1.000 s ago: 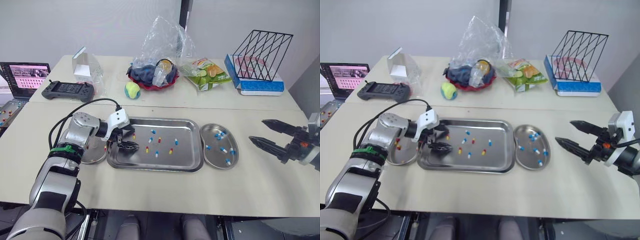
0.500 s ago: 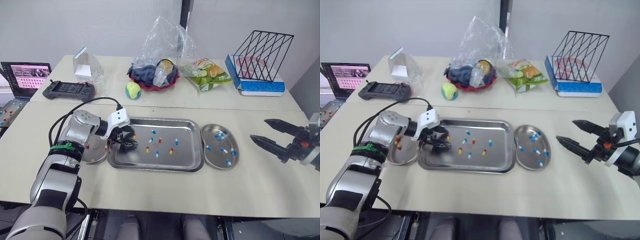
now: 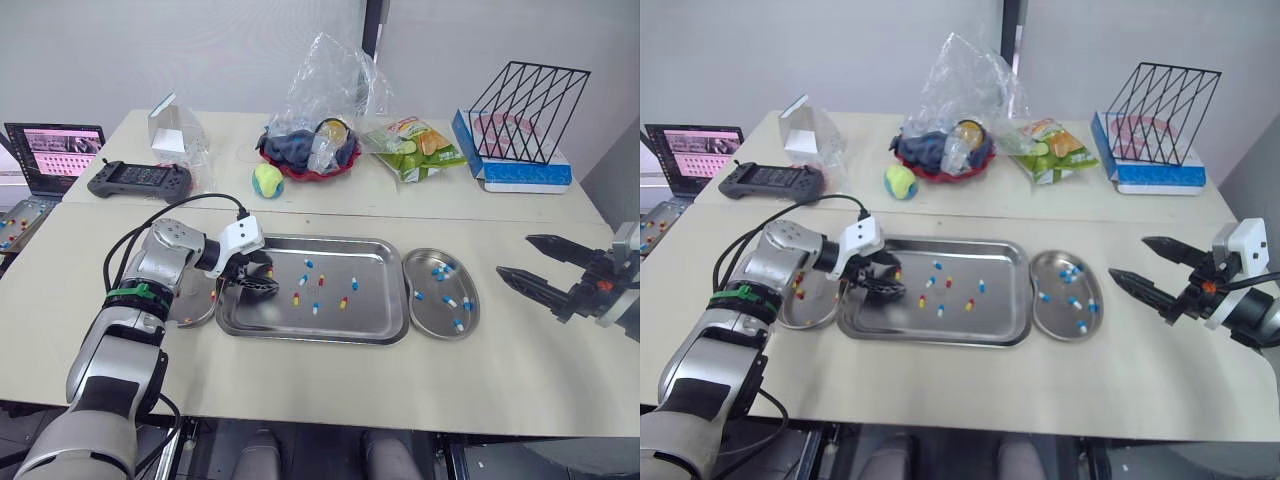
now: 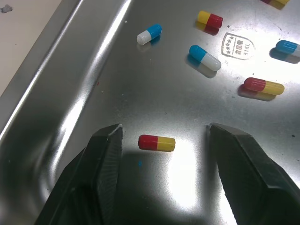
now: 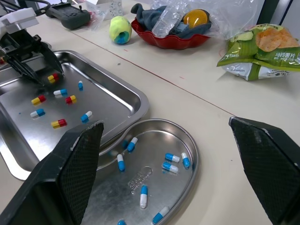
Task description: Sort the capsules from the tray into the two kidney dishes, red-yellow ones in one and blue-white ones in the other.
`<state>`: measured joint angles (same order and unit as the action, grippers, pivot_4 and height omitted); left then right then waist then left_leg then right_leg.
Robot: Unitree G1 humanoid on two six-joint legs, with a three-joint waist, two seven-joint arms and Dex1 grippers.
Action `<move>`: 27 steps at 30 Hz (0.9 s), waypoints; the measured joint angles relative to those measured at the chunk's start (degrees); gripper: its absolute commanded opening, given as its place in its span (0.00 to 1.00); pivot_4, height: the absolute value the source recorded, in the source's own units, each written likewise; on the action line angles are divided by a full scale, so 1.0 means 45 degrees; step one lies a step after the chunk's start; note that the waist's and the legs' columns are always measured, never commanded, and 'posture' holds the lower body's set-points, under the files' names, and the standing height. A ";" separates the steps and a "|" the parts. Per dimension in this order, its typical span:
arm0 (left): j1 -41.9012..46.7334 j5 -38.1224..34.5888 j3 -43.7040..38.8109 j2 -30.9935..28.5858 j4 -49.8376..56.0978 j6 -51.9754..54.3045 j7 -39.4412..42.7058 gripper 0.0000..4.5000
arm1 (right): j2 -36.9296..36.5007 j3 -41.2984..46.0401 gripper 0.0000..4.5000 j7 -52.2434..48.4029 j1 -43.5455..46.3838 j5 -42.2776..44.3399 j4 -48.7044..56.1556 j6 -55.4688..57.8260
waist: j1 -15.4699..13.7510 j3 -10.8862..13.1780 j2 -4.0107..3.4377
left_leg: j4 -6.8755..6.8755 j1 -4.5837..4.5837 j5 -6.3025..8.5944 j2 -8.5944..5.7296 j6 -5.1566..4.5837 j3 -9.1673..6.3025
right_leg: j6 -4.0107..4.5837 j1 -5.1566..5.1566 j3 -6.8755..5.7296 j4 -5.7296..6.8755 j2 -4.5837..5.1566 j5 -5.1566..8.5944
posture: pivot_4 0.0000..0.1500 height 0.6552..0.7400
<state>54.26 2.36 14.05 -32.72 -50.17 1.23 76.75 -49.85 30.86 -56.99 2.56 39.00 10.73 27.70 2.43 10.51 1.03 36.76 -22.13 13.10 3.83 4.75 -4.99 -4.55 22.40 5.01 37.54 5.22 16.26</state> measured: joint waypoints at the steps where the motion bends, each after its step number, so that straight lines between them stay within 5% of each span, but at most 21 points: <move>1: 0.0027 0.0034 -0.0004 0.0001 -0.0071 -0.0012 -0.0025 0.45 | 0.0000 0.0000 1.00 0.0036 -0.0048 0.0001 0.0039 0.0047 | 0.0003 0.0000 0.0000 | 0.0000 0.0001 0.0000 0.0000 0.0000 0.0000 | 0.0000 -0.0002 0.0001 -0.0001 0.0000 0.0000 | 1.00 0.98; 27: 0.0264 0.0431 -0.0020 -0.0013 -0.0423 -0.0391 0.0153 0.45 | 0.0001 -0.0357 1.00 0.0293 0.0189 -0.0011 0.0019 0.0090 | 0.0006 0.0000 -0.0001 | 0.0000 0.0003 0.0001 0.0000 -0.0001 -0.0004 | -0.0001 -0.0004 0.0000 -0.0002 0.0000 0.0001 | 1.00 0.98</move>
<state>55.45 4.30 13.96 -32.78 -52.07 -0.53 77.44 -49.85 29.25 -55.67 3.41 38.95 10.81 28.11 2.45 10.51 1.03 36.76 -22.12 13.10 3.82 4.75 -5.01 -4.55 22.38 5.01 37.53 5.22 16.27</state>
